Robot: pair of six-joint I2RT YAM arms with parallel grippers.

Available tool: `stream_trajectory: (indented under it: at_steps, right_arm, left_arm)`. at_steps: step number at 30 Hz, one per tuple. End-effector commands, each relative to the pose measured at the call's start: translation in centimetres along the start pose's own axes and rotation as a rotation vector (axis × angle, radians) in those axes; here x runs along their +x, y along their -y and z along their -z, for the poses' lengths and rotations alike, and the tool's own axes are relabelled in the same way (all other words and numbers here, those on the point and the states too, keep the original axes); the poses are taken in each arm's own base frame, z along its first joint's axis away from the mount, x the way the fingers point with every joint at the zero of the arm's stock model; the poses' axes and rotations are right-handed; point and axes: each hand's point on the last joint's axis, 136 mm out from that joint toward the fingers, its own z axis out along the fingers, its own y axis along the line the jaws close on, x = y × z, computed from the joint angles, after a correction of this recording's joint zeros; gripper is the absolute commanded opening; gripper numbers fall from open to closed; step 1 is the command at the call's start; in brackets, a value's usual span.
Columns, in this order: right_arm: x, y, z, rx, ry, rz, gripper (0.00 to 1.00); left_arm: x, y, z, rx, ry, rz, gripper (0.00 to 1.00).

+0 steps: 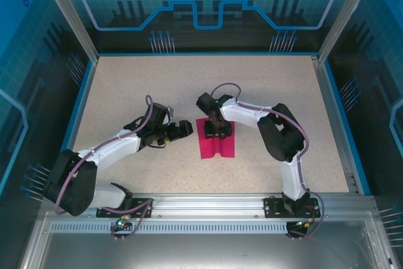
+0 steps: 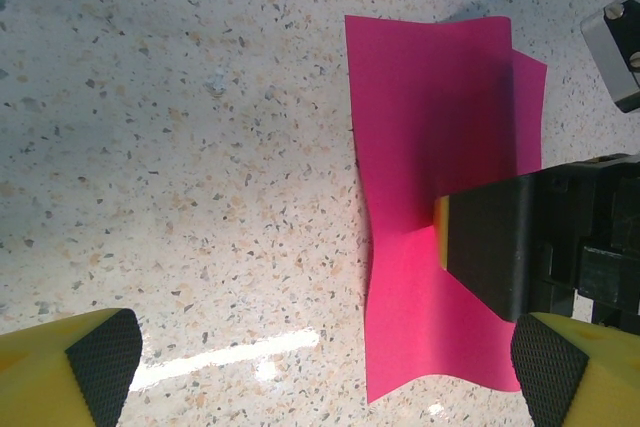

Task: Fold a paper plane with a square sheet of paper (pick it up from the middle)
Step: Fold the square sheet of paper in half at the center of the table.

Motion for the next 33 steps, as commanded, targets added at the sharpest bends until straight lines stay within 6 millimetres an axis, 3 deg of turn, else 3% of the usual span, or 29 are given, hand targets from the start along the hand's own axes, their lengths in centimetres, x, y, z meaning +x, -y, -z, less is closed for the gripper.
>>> stream_trajectory:
  at_steps: [1,6,13,21,25,33]
  right_arm:
    - [0.1,-0.4,1.6,-0.05,0.012,0.004,0.47]
    - [0.2,-1.0,3.4,-0.104,0.037,0.009,0.29]
    - [0.1,-2.2,6.7,-0.228,0.09,0.007,0.27]
    - [-0.6,-4.5,10.4,-0.566,0.137,-0.077,0.29]
    - [-0.9,-4.0,9.5,-0.671,0.139,-0.181,0.3]
    - [-0.2,-0.8,4.2,-0.716,0.089,-0.335,0.34]
  left_arm:
    - [-0.7,0.9,0.9,0.013,0.014,-0.001,0.98]
    - [-0.7,0.9,1.0,0.01,0.014,0.001,0.99]
    - [-0.8,1.1,1.3,0.013,0.02,0.007,0.98]
    - [-1.0,1.6,2.0,0.034,0.034,0.021,0.98]
    - [-1.2,2.5,2.1,0.072,0.032,0.04,0.99]
    - [-1.3,4.3,1.3,0.172,0.01,0.101,0.99]
